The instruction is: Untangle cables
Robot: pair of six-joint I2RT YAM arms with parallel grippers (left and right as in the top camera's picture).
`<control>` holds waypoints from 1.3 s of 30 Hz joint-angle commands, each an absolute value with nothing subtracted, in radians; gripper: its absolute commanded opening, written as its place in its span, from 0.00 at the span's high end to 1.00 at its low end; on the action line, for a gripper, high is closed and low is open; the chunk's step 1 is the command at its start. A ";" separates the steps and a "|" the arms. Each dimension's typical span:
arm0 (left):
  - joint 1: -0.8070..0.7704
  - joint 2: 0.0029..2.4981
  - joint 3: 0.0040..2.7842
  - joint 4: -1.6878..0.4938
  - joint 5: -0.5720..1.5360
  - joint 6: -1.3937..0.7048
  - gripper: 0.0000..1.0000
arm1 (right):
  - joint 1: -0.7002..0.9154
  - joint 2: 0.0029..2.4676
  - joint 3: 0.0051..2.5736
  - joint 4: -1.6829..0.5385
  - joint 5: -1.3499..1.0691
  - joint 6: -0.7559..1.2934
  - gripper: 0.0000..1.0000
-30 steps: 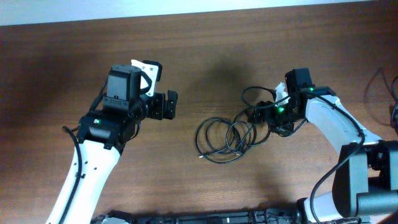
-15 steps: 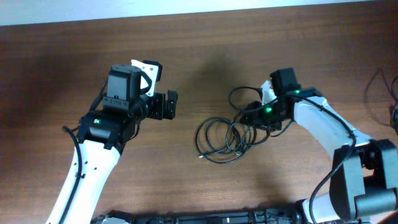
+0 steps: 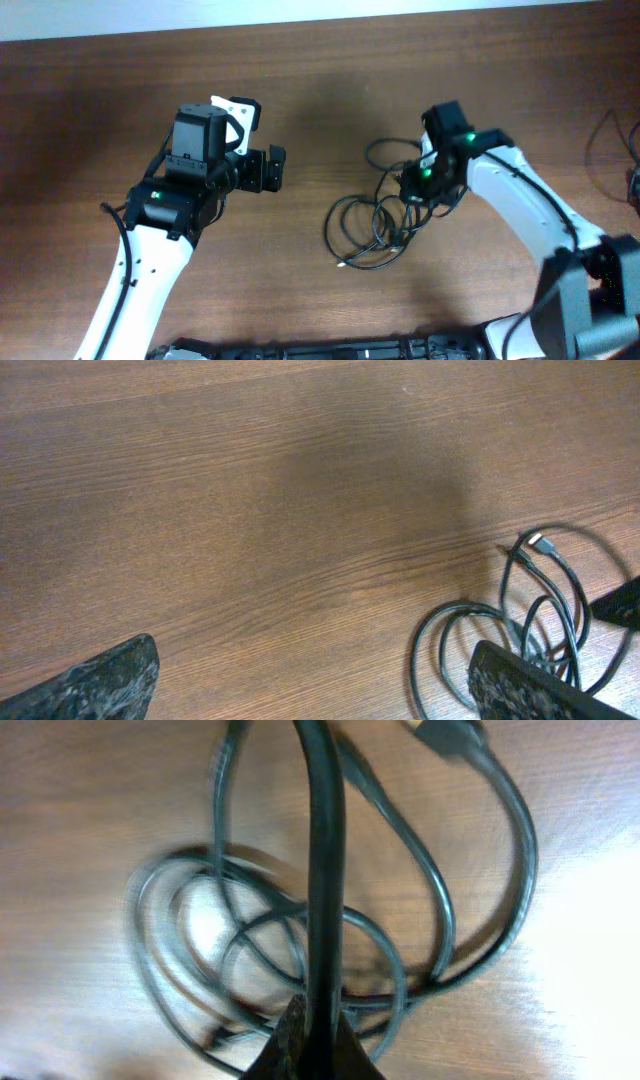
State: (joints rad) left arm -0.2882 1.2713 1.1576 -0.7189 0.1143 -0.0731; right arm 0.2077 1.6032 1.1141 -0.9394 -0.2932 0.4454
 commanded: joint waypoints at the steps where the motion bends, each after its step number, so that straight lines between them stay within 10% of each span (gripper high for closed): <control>1: -0.285 1.258 1.167 -0.720 0.108 -0.086 0.01 | 0.216 1.501 1.274 -1.011 -0.242 0.397 0.96; 18: -0.285 1.258 1.167 -0.720 0.108 -0.086 0.01 | 0.216 1.167 1.700 -1.091 -0.198 0.266 0.96; 39: -0.285 1.258 1.167 -0.720 0.108 -0.086 0.01 | 0.118 1.301 1.703 -0.872 0.820 0.265 0.96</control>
